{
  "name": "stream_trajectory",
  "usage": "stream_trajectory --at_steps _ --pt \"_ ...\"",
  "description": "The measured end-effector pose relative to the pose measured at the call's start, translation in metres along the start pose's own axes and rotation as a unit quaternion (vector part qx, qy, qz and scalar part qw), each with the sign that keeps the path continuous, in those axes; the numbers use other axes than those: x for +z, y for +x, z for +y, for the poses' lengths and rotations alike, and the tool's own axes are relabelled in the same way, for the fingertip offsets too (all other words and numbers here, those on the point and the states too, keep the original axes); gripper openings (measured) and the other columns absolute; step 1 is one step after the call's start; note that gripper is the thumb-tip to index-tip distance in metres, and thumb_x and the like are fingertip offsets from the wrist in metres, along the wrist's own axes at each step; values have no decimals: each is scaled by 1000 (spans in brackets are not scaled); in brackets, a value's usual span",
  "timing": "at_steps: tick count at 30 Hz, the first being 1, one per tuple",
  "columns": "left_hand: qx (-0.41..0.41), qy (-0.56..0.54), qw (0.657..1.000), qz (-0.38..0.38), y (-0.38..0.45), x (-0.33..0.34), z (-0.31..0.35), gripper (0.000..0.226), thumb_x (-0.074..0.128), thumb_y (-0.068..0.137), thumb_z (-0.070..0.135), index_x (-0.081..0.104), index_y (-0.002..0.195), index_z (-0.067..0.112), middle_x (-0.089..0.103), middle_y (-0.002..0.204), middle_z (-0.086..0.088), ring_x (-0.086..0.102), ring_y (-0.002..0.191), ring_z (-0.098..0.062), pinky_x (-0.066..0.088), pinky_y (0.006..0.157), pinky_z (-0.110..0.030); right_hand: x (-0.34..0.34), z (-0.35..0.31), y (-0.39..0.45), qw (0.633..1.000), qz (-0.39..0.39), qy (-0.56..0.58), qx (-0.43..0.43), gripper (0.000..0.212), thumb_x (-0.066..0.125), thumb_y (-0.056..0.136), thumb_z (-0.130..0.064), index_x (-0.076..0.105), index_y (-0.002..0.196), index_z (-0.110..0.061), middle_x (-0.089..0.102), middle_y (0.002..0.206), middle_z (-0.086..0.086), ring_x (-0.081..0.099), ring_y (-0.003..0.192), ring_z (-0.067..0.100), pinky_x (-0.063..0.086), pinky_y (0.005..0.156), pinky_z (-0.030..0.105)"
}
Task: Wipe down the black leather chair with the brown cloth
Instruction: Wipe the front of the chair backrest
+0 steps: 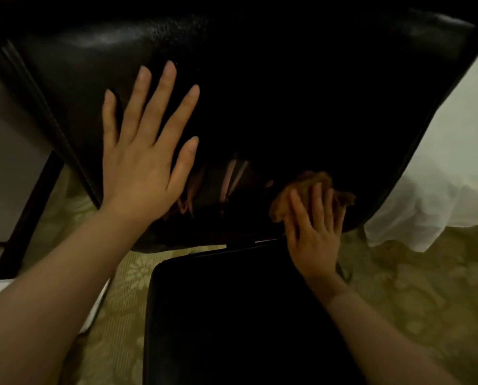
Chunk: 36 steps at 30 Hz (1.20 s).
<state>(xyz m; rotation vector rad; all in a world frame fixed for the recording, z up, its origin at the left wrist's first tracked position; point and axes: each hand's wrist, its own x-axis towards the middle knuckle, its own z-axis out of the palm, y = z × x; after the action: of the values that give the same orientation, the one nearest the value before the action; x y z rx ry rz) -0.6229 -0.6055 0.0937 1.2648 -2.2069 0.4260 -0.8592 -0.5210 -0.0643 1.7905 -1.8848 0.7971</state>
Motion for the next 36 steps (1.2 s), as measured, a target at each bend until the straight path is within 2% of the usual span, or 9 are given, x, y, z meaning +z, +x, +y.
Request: stream_trajectory --at_steps 5,11,14,18,22,29,32,34,36 --pt "-7 -5 1000 25 2 6 6 48 25 99 37 24 145 21 19 153 -14 5 140 -27 -14 112 -33 20 -83 17 936 46 164 307 48 17 101 -41 4 146 -31 1 151 16 -11 141 22 -11 116 34" --pt "-22 -8 999 45 2 11 12 49 25 99 38 25 145 21 19 153 -16 6 140 -29 -16 111 -31 31 -140 6 975 6 163 150 49 14 102 -42 -7 147 -40 -22 155 -2 -17 143 23 -5 110 59" --pt "-4 -8 999 35 2 10 10 49 24 99 38 24 145 23 17 154 -15 4 140 -27 -16 111 -31 30 -106 -1 973 24 128 192 54 25 97 -28 7 148 -34 2 156 9 4 142 33 9 108 67" --pt "5 -7 999 41 1 12 8 50 25 98 39 24 146 23 16 154 -13 3 141 -26 -15 112 -33 26 -77 6 829 87 262 486 56 14 91 -48 -6 143 -45 -10 156 5 -8 144 26 1 115 56" --pt "-4 -7 997 76 2 22 10 51 23 98 43 25 145 23 17 154 -13 5 141 -28 -11 111 -41 46 -120 12 832 124 295 452 56 25 95 -35 6 146 -26 -4 154 11 -10 140 12 -10 114 19" --pt "-18 -1 989 149 2 38 17 51 21 98 45 29 144 25 20 154 -11 12 141 -29 1 110 -54 86 -121 -37 929 122 241 254 51 10 99 -47 -7 147 -39 -21 155 -9 -13 144 15 0 114 32" --pt "-18 -8 987 162 0 39 16 51 21 97 45 31 143 24 21 154 -10 12 142 -27 0 110 -52 83 -96 -30 848 196 306 386 47 24 98 -45 12 143 -38 11 149 0 21 136 17 11 108 7" --pt "-23 -8 986 167 -2 40 13 52 21 97 46 31 143 24 22 154 -8 11 142 -25 -1 110 -50 87 -104 -19 787 218 325 477 72 13 88 -71 20 139 -21 20 143 4 27 128 13 12 110 10" --pt "-25 -9 985 173 -3 39 13 53 21 96 46 33 142 23 22 154 -8 12 142 -25 -1 110 -50 82 -130 -15 826 210 296 430 70 5 95 -60 17 147 -13 15 153 19 14 140 27 4 115 23"
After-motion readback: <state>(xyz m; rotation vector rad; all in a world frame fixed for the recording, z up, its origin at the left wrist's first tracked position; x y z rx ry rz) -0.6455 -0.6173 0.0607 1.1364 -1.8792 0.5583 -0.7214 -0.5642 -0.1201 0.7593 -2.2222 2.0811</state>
